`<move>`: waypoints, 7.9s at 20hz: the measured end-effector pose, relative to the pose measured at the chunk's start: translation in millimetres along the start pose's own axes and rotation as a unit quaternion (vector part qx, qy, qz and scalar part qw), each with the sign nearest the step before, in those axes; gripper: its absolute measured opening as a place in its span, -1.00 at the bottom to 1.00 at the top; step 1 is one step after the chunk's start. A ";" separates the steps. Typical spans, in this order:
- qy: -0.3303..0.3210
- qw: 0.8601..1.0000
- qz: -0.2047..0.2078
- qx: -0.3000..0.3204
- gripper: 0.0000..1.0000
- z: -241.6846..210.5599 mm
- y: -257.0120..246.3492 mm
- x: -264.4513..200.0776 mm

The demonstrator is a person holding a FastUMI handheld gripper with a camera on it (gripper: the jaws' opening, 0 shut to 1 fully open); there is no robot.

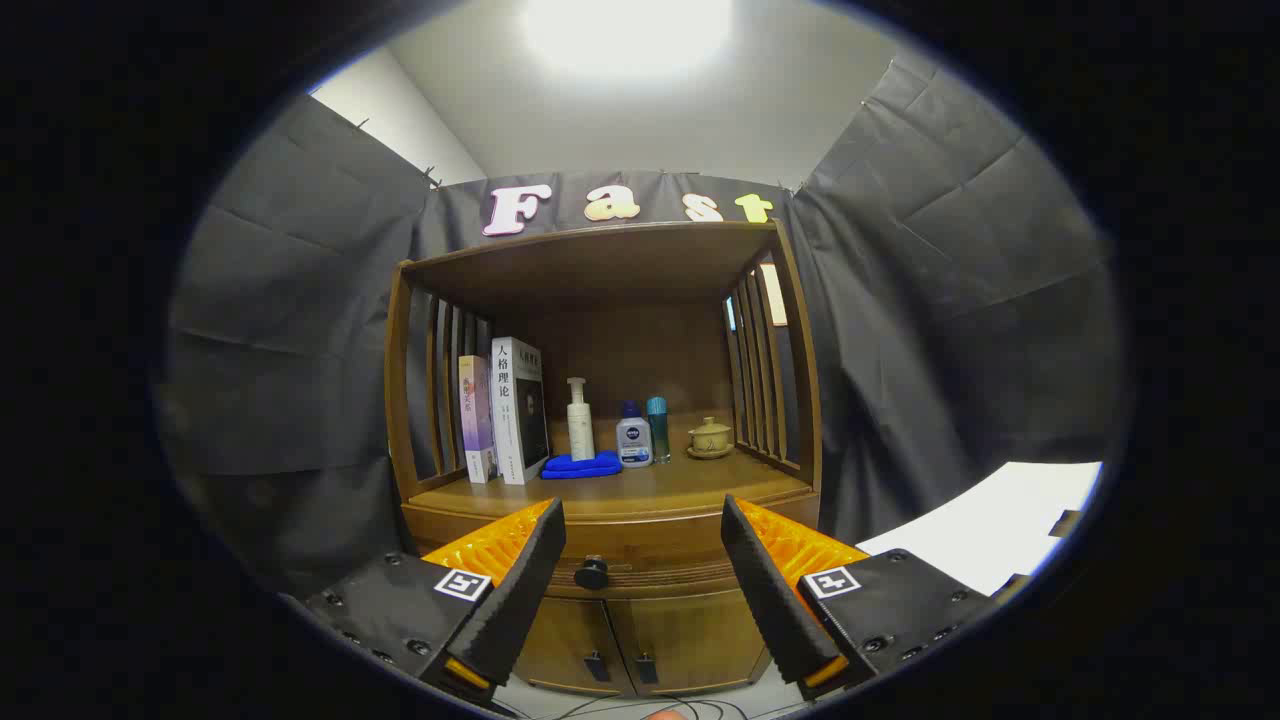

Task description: Pull open the drawer, take out the items inside it, and place them on the countertop above the cabinet.

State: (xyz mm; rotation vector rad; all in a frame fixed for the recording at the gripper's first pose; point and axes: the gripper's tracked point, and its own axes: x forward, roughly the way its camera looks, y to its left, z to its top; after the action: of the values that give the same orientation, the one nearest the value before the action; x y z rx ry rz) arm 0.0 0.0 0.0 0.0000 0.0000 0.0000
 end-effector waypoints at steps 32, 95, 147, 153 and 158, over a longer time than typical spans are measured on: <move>0.000 1.000 0.002 -0.006 0.95 -8.4 6.2 59.0; 0.239 0.969 0.060 -0.028 -0.39 -174.2 58.0 47.0; 0.462 0.869 0.151 -0.093 0.96 -162.2 89.3 141.0; 0.530 0.834 0.129 -0.084 0.96 -194.4 72.4 139.5; 0.584 0.797 0.142 -0.056 0.92 -207.3 75.5 128.4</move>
State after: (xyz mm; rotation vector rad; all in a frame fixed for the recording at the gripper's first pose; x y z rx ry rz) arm 128.4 75.5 -207.3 -0.1201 1.2541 0.3047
